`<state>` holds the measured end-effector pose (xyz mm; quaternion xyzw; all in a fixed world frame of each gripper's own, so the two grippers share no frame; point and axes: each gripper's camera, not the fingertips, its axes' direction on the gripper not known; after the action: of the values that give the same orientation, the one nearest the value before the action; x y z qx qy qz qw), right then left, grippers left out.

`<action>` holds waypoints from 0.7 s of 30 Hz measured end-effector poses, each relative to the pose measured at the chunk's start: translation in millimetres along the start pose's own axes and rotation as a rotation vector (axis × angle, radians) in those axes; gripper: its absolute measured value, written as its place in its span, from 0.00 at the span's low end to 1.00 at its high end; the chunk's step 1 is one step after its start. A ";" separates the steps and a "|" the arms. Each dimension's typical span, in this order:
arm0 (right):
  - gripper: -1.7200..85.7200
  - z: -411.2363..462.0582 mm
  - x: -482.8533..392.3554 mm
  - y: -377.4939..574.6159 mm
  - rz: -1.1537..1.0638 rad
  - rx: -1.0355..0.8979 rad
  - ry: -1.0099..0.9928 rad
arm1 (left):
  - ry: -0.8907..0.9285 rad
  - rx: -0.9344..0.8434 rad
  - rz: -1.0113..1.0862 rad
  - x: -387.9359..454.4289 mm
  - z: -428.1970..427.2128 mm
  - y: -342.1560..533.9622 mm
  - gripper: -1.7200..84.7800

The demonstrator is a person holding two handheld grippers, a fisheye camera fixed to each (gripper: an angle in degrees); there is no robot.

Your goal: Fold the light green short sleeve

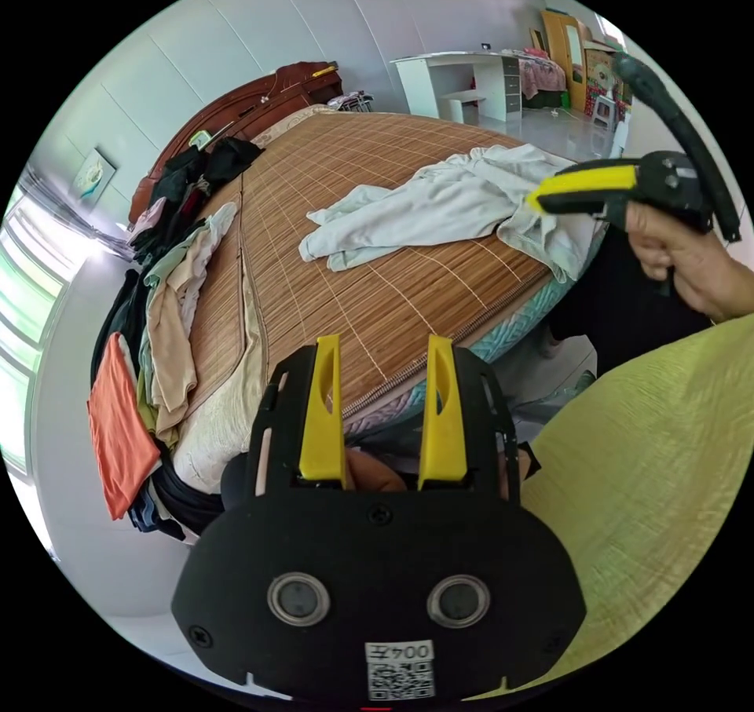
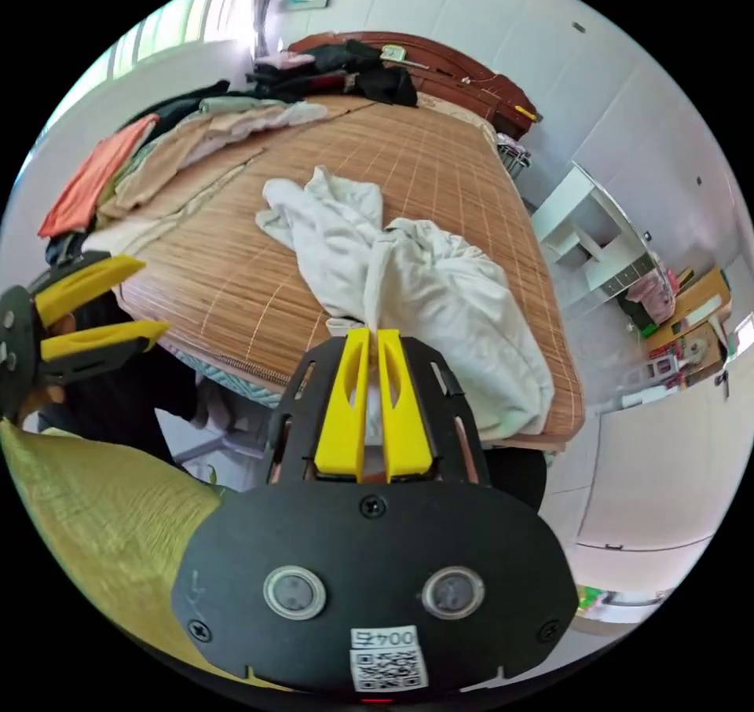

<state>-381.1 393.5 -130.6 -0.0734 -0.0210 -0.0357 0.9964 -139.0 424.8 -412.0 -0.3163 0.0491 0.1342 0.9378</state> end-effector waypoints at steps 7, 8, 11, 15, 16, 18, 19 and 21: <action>0.01 -120.2 187.5 34.6 0.495 0.387 -0.465 | 0.027 0.054 0.015 -10.8 -16.9 18.9 0.19; 0.01 -126.8 201.6 38.8 0.530 0.423 -0.520 | 0.024 0.065 0.023 -9.8 -19.8 20.0 0.19; 0.01 -149.3 249.3 54.4 0.613 0.557 -0.697 | 0.008 0.089 0.051 -5.5 -26.6 23.5 0.19; 0.01 -163.9 286.5 68.9 0.655 0.688 -0.900 | 0.008 0.100 0.079 -2.2 -31.2 32.9 0.19; 0.01 -166.0 294.1 70.4 0.652 0.719 -0.959 | 0.011 0.098 0.088 -1.5 -31.4 36.7 0.19; 0.02 -170.6 303.5 68.5 0.615 0.749 -1.010 | 0.011 0.092 0.100 -1.9 -30.9 43.9 0.20; 0.02 -174.4 309.6 68.0 0.604 0.764 -1.019 | 0.013 0.091 0.101 -2.5 -31.1 45.5 0.20; 0.02 -180.2 317.3 68.5 0.592 0.787 -1.027 | 0.020 0.098 0.098 -5.2 -33.4 50.3 0.20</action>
<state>-53.2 412.9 -303.7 0.2819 -0.4784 0.2859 0.7810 -158.4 441.9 -466.8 -0.2686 0.0805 0.1740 0.9440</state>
